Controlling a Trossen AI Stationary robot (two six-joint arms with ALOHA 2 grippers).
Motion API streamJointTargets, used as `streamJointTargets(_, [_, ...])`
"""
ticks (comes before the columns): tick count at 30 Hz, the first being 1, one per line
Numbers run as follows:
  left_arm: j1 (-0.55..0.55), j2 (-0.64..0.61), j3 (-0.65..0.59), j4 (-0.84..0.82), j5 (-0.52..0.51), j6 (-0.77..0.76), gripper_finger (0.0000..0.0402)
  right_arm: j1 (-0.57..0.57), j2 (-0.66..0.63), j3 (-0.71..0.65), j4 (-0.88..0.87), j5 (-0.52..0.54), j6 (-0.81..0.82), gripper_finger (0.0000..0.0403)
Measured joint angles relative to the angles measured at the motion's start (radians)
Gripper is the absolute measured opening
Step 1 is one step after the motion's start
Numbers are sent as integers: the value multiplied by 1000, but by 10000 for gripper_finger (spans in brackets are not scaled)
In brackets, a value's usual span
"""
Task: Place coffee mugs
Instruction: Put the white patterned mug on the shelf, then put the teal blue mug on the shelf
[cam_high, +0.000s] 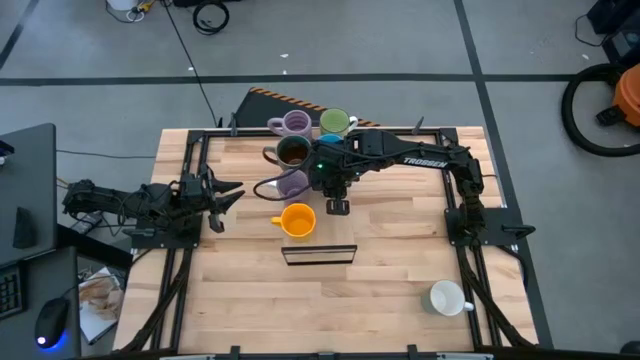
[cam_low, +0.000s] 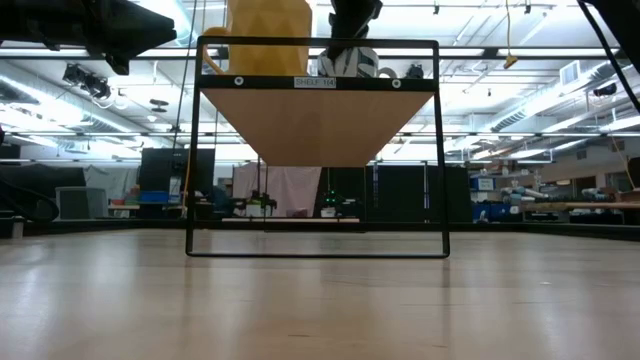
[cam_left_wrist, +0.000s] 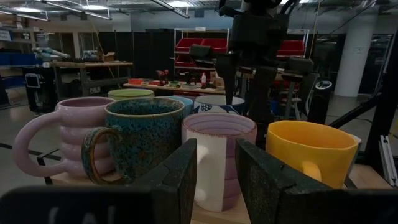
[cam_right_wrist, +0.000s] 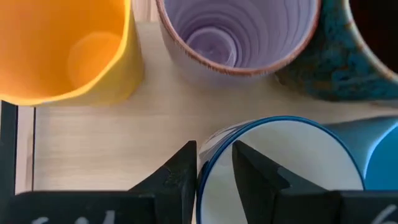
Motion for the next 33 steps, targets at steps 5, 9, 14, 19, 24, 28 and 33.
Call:
streamJointTargets(5, [0, 0, 0, 0, 0, 0, 114, 1, 0, 0, 17, 0, -25, 109])
streamJointTargets(9, [0, 0, 0, 0, 0, 0, 114, 3, 0, 0, 17, 0, -29, 110])
streamJointTargets(14, [0, 0, 0, -1, 0, 0, 114, 17, -12, 0, 12, 6, -32, 125])
streamJointTargets(19, [0, 0, 0, -4, 0, 0, 114, 34, -39, 0, 4, 27, -23, 159])
streamJointTargets(24, [0, 0, 0, -5, 0, 1, 114, 56, -82, 0, -12, 60, 12, 194])
streamJointTargets(28, [0, 0, 0, -6, 0, 1, 114, 77, -108, 0, -45, 60, 57, 212])
streamJointTargets(33, [0, 0, 0, -7, 0, 1, 114, 125, -112, -1, -171, 59, 138, 213])
